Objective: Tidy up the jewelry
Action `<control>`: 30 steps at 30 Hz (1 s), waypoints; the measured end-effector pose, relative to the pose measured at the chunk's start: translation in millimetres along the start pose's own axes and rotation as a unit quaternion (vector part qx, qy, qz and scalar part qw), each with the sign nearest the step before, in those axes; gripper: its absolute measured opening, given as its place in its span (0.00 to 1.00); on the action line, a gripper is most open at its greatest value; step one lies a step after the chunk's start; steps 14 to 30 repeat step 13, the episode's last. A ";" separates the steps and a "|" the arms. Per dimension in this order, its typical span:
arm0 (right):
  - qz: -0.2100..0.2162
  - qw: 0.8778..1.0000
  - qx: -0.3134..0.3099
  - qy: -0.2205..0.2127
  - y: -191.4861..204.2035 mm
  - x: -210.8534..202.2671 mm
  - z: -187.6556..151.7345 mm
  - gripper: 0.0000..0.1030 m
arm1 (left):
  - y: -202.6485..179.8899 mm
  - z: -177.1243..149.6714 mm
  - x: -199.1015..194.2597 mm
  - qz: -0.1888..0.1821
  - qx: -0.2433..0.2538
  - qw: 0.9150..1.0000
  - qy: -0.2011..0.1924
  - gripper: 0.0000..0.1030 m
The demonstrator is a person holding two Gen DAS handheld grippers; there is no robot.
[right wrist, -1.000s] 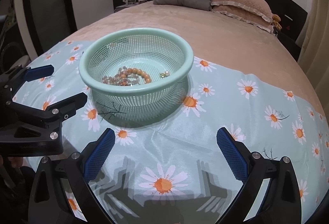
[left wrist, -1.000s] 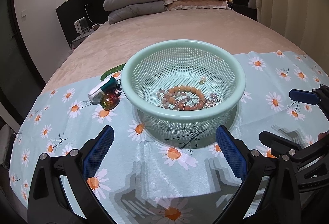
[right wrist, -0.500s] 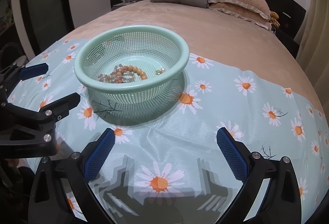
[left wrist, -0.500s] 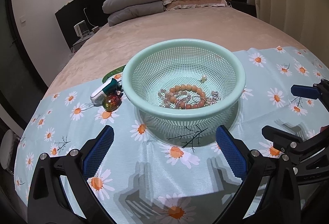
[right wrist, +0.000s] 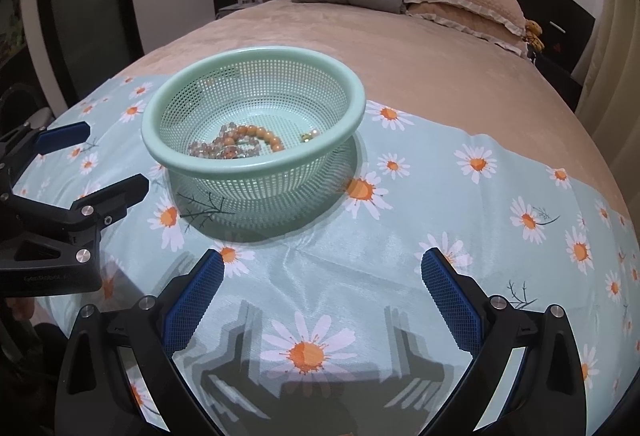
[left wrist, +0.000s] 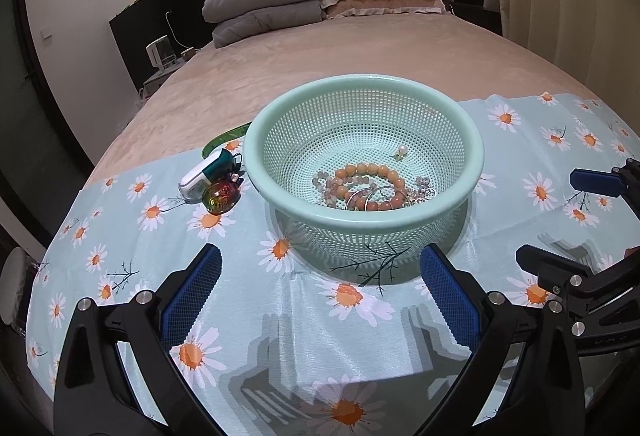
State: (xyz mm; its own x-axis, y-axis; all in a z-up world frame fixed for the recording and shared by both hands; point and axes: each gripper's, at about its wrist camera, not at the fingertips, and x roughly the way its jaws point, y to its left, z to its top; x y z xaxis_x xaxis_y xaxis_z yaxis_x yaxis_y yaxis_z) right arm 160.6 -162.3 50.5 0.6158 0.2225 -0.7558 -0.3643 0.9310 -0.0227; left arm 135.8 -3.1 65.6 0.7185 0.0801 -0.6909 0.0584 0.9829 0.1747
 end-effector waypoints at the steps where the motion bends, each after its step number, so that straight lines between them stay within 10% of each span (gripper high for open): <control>1: 0.000 1.000 -0.001 0.001 -0.1 0.0 0.0 0.92 | 0.6 0.1 -0.1 0.000 -0.001 1.000 0.000 0.94; 30: -0.009 1.000 -0.001 0.007 -3.3 1.9 -1.0 0.92 | 5.3 -0.4 4.0 0.013 -0.002 1.000 0.011 0.94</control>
